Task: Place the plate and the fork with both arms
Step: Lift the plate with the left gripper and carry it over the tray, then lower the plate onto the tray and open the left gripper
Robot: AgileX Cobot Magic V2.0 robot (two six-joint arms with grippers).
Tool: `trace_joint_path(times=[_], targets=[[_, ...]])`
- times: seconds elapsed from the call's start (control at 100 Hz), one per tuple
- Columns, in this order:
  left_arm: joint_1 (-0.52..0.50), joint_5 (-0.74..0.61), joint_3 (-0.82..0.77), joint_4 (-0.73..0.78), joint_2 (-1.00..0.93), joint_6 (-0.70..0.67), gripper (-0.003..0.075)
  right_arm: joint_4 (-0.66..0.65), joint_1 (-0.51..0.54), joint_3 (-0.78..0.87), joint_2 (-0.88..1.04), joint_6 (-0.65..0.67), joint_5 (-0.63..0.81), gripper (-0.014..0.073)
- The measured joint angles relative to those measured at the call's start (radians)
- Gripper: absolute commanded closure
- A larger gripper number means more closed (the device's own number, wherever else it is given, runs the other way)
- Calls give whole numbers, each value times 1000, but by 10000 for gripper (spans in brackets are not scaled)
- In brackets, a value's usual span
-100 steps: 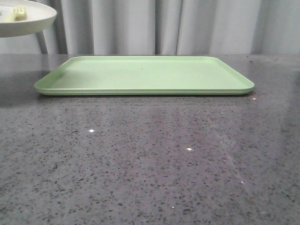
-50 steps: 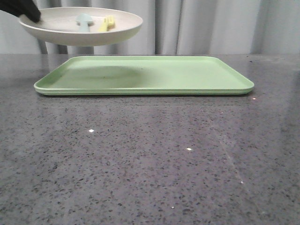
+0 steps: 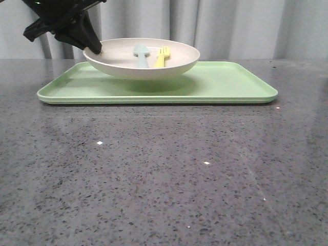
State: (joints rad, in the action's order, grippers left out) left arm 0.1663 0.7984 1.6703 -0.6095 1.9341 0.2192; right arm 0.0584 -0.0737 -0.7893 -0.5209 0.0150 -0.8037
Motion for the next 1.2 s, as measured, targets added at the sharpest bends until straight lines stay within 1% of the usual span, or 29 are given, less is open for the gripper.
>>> trace_joint_path(times=[0.35,0.76,1.2], targets=[[5,-36,5,-9,30,-2,741,0,0,0,0,0,2,136],[5,-37,5,-9,88,-2,741,0,0,0,0,0,2,136],[5,-44,10,-13,96,-4,741,0,0,0,0,0,2,136]])
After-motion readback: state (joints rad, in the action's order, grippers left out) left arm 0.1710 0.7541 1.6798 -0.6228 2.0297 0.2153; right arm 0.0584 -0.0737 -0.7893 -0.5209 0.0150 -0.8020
